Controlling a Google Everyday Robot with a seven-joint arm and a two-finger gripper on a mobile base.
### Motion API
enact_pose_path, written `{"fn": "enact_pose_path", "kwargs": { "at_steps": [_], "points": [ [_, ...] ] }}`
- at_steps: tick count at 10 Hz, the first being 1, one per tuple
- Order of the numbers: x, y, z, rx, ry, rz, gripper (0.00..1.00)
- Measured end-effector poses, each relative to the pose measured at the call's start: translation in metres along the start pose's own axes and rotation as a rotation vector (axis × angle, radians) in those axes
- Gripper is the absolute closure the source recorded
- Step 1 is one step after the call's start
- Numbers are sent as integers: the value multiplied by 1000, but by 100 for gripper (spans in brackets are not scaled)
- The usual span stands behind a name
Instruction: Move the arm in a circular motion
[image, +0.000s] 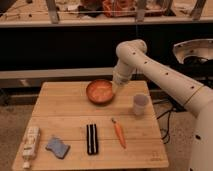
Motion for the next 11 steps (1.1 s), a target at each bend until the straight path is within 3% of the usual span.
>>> {"fn": "enact_pose_path", "kwargs": {
  "at_steps": [4, 8, 11],
  "points": [
    [34, 31, -23, -3, 50, 97, 20],
    [47, 81, -41, -77, 77, 186, 20],
    [36, 117, -45, -122, 89, 218, 20]
  ]
}}
